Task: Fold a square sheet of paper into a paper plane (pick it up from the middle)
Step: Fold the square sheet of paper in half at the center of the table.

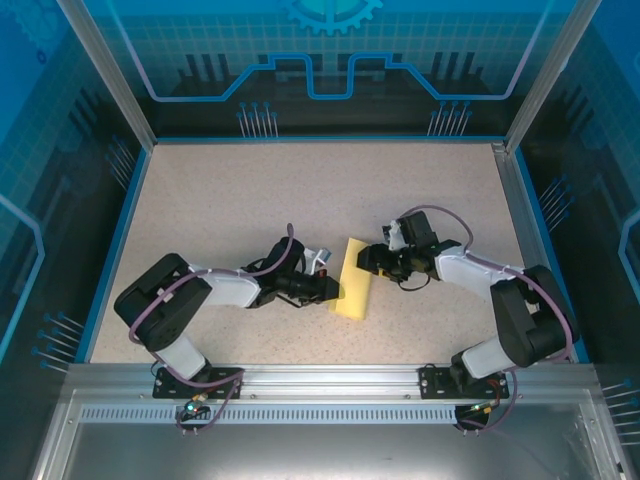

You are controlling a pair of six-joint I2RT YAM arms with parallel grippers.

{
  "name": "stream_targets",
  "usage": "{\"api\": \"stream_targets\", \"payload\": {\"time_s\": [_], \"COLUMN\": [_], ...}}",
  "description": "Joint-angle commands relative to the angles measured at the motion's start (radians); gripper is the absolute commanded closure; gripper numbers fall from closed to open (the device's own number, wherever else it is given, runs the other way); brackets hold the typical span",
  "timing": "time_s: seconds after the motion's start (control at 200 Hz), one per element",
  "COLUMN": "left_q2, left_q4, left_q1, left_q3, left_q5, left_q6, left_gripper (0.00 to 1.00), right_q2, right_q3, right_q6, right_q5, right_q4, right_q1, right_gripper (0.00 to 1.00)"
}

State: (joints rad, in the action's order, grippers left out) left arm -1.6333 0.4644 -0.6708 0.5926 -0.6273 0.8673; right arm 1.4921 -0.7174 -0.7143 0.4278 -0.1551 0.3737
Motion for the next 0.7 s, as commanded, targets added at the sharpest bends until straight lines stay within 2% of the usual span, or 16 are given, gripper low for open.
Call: {"api": "stream_targets", "payload": {"time_s": [0.0,0.12,0.235,0.41,0.695], "left_q2": [0.051,0.058,0.019,-0.054,-0.030], "left_q4": [0.033,-0.045,-0.204,-0.145,-0.198], "left_q1": [-0.009,-0.008,-0.007,-0.007,-0.007], "left_q3": [-0.007,0.012,0.071,0.090,0.101], "left_q5": [0.000,0.025,0.089,0.055,0.082], "left_q6": [0.003,-0.027,-0.054,-0.019,-0.052], "left_gripper": [0.96,0.95,0.95,0.93,0.86], "right_q2": [0.031,0.028,0.040,0.076,0.065], "right_q3": [0.001,0.004,-0.010,-0.024,-0.021], "right_q6": [-0.009,-0.015,0.003,0.027,0.028], "right_q5": [0.021,0.023,-0.021,-0.037,-0.107], "right_q4": [0.011,0.020,-0.029,-0.061,-0.101], "right_q1": [-0.013,-0.011,0.002,0.033,0.075], "right_gripper": [0.35,0.33,0.32,0.33,0.35]}}
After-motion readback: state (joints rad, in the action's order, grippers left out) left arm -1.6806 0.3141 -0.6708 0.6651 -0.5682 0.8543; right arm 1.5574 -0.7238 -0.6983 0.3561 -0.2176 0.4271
